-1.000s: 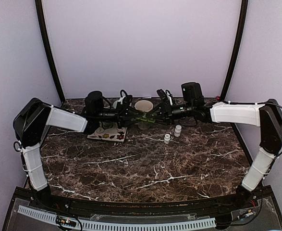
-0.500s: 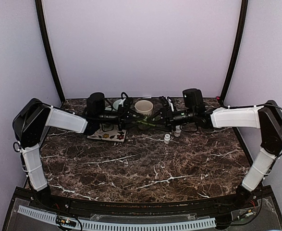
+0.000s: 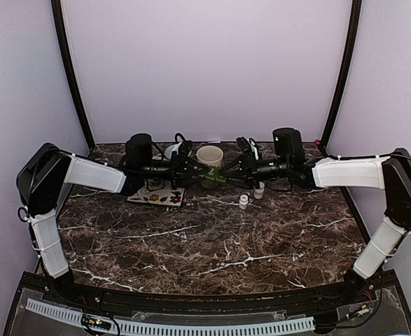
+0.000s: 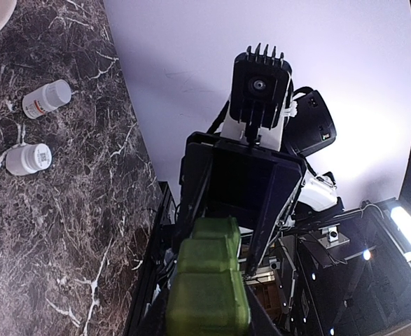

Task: Sort the pills into containers
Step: Pass from the left arm to the right

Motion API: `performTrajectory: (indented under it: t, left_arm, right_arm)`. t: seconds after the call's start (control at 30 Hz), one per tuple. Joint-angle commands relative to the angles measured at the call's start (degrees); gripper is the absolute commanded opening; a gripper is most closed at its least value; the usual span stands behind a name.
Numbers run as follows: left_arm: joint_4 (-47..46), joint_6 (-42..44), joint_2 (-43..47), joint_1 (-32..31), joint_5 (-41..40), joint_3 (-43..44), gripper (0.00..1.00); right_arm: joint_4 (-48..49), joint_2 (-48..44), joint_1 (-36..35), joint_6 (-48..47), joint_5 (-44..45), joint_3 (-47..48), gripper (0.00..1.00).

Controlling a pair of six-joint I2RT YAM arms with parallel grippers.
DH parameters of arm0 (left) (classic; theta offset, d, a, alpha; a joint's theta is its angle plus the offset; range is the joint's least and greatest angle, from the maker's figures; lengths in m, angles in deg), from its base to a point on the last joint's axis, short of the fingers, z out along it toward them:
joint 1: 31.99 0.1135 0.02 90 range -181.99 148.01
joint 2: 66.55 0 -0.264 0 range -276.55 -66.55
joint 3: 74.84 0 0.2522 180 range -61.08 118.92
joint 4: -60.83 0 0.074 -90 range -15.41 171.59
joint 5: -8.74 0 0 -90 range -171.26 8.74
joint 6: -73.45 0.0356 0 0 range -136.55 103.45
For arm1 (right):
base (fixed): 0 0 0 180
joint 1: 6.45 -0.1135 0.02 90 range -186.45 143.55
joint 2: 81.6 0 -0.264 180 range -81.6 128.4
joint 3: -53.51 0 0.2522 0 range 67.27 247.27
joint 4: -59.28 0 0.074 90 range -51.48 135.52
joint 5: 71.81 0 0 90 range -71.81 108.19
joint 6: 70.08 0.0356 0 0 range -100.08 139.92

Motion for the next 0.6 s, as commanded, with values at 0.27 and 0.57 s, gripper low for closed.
performTrajectory:
  t: [0.27, 0.57]
  left_arm:
    - [-1.39, -0.17, 3.30, 0.01, 0.83, -0.70, 0.08]
    - [-2.35, -0.34, 3.92, 0.86, -0.50, -2.61, 0.37]
  right_arm:
    - [3.93, 1.48, -0.29, 1.38, -1.59, 0.38, 0.14]
    - [9.64, 1.31, 0.41, 7.14, -2.65, -1.44, 0.06]
